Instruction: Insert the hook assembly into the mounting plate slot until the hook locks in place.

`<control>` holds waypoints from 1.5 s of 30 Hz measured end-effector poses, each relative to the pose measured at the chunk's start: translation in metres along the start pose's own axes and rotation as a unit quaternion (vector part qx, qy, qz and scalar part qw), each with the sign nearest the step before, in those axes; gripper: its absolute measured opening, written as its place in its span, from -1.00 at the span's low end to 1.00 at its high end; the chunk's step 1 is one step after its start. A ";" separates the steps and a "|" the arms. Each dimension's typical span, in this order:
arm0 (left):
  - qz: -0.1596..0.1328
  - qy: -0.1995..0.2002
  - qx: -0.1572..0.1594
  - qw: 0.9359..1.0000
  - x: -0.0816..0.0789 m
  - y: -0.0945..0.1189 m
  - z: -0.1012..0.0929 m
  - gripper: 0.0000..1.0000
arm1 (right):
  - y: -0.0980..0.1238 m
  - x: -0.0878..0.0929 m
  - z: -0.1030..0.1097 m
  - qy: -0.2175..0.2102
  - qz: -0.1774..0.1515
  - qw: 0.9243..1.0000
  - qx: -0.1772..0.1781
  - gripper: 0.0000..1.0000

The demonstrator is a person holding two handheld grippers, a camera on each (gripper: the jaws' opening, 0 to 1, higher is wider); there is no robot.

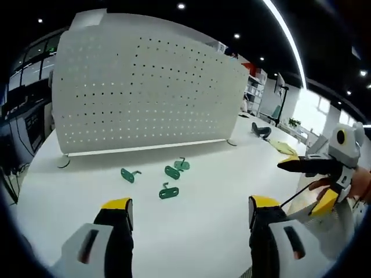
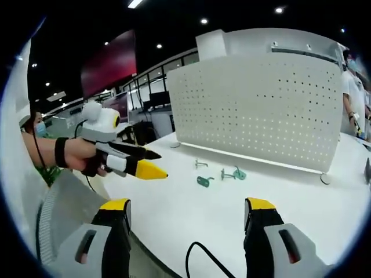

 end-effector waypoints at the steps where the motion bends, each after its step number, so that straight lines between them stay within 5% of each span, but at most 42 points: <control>1: 0.002 -0.001 -0.002 1.000 0.000 -0.001 0.000 0.67 | -0.001 0.000 0.000 0.001 0.003 1.000 0.001 0.63; 21: 0.050 0.044 -0.034 0.997 0.021 -0.021 0.013 0.61 | -0.003 0.003 -0.006 -0.017 0.016 1.000 0.004 0.61; 36: 0.069 0.037 -0.039 0.996 0.024 -0.045 0.019 0.56 | 0.000 0.009 -0.014 -0.025 0.023 0.999 0.016 0.60; 45: 0.078 0.015 -0.074 0.994 0.027 -0.056 0.029 0.43 | 0.000 0.008 -0.018 -0.035 0.020 0.999 0.023 0.59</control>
Point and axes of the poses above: the point that each gripper's makers call its tool centre point, and the gripper's own axes: y roughly backward along the fingers, z roughly to its left, x roughly out of its underside, the point moved 7 cm from there along y, roughly backward along the fingers, and after that the axes turned 15 degrees about x, right-handed, at the moved point
